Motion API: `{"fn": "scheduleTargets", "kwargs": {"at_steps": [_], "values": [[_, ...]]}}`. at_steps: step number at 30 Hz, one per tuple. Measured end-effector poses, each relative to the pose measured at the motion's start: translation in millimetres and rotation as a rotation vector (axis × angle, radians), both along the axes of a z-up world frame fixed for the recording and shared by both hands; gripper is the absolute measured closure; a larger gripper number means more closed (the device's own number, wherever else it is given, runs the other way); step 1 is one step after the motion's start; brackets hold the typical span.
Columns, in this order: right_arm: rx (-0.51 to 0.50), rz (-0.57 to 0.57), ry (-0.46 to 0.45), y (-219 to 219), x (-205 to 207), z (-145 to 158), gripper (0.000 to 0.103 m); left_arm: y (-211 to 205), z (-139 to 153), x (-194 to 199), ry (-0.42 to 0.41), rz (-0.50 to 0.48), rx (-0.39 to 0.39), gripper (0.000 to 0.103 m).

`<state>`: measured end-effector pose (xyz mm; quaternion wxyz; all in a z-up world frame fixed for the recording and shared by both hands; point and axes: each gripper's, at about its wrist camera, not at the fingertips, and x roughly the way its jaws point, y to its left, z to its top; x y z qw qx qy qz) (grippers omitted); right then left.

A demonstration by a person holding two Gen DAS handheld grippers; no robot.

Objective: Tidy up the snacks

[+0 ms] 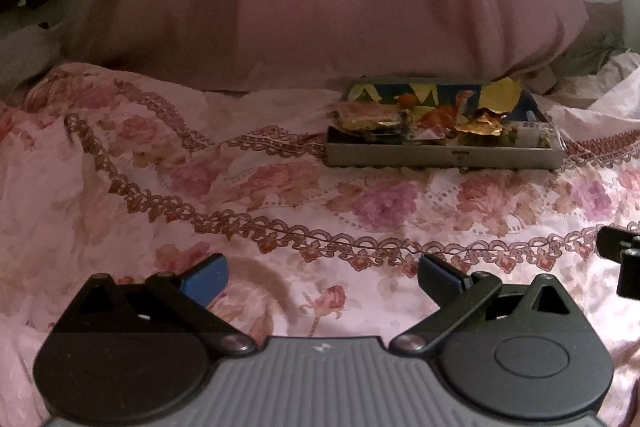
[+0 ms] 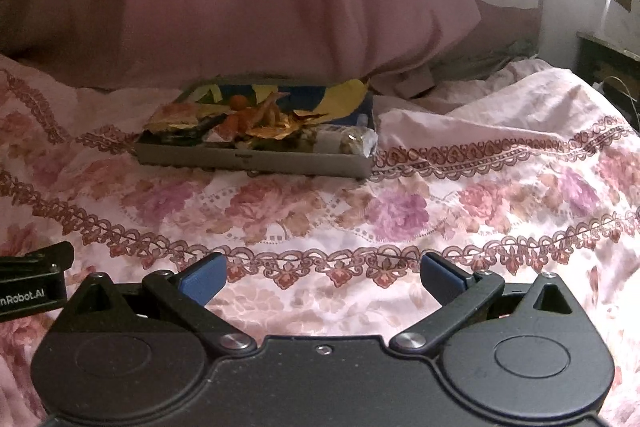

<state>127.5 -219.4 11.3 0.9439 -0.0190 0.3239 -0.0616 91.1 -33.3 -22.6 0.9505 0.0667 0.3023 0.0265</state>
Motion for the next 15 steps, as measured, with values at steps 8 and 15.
{"fn": "scheduleTargets", "kwargs": {"at_steps": [8,15], "values": [[-0.038,0.022,-0.018,6.4,-5.9,1.8,0.001,0.8,2.5,-5.0,-0.015,-0.003,-0.002,0.000],[-0.051,0.024,-0.027,9.5,-7.7,2.7,0.001,2.2,3.2,-5.3,-0.015,-0.004,-0.007,0.000]]}}
